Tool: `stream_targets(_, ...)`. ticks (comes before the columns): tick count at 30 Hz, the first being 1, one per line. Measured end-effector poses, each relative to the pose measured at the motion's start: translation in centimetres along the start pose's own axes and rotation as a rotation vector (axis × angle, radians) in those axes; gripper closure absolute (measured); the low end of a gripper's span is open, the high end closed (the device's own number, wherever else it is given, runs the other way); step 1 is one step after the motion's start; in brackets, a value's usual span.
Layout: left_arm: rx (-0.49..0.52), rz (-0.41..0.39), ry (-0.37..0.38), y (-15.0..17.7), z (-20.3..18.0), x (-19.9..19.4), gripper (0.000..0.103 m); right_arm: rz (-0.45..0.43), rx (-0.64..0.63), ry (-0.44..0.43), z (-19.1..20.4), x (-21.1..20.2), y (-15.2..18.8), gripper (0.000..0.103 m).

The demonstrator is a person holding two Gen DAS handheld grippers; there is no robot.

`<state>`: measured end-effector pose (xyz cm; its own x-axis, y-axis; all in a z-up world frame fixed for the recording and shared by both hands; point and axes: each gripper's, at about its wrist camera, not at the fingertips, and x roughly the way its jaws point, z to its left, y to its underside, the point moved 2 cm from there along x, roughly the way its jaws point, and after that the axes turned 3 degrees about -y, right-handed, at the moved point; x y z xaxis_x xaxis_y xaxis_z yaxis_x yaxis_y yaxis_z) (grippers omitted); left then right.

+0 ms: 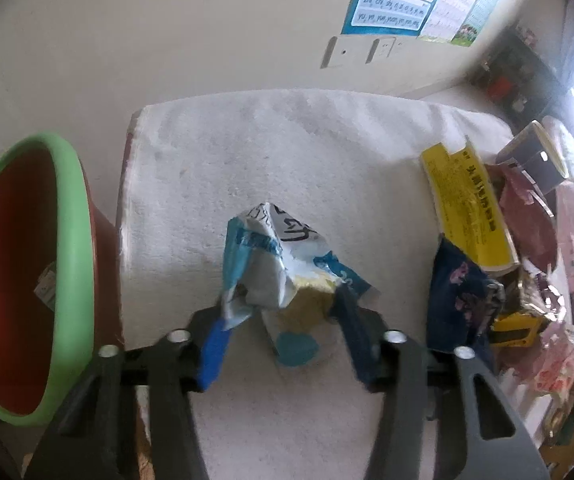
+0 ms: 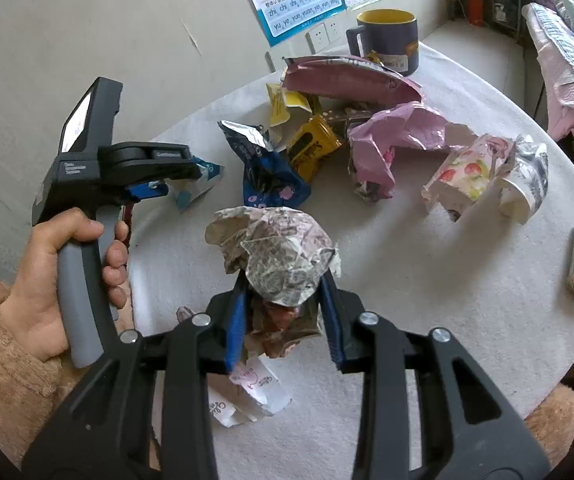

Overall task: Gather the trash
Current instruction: 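Grasp the blue-white wrapper with the left tool while the right tool grasps the foil ball, then carry both wrappers to the red bin and open both tools to drop them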

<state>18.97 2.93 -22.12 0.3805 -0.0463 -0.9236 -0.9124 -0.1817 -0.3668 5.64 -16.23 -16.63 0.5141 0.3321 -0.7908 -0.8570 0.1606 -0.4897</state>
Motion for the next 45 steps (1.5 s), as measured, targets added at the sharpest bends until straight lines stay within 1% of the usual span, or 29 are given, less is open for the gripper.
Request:
stream_targets(2,0.010,0.000,0.018,0.2,0.0,-0.3,0.069,0.001,0.002,-0.001,0.0,0.0,0.0,0.070)
stream_targets(5,0.028,-0.011,0.045,0.5,-0.3,-0.8,0.070,-0.001,-0.001,0.002,0.0,-0.1,0.1,0.070)
stream_targets(9,0.049,-0.056,0.071,0.9,-0.5,-2.5,0.072,-0.009,-0.004,0.005,0.1,-0.3,0.0,0.070)
stream_targets(12,0.081,-0.118,0.082,1.5,-0.2,-5.2,0.072,-0.016,-0.007,0.008,0.4,-0.6,-0.1,0.070)
stream_targets(15,0.108,-0.154,0.089,2.4,0.6,-7.6,0.072,-0.022,-0.010,0.007,0.8,-0.9,-0.2,0.070)
stream_targets(20,0.107,-0.180,0.103,4.0,2.8,-10.4,0.072,-0.036,-0.031,0.007,2.1,-1.6,-0.4,0.070)
stream_targets(25,0.090,-0.207,0.104,5.0,5.2,-12.7,0.072,-0.043,-0.057,0.006,3.6,-2.1,-0.5,0.070)
stream_targets(31,0.102,-0.254,0.098,5.5,6.7,-15.0,0.072,-0.049,-0.086,0.007,5.5,-2.7,-0.7,0.070)
stream_targets(35,0.116,-0.277,0.097,5.8,7.2,-16.0,0.072,-0.057,-0.103,0.009,6.6,-3.2,-0.9,0.070)
stream_targets(45,0.095,-0.321,0.090,6.0,9.2,-17.8,0.072,-0.079,-0.148,0.005,9.3,-3.7,-2.1,0.069)
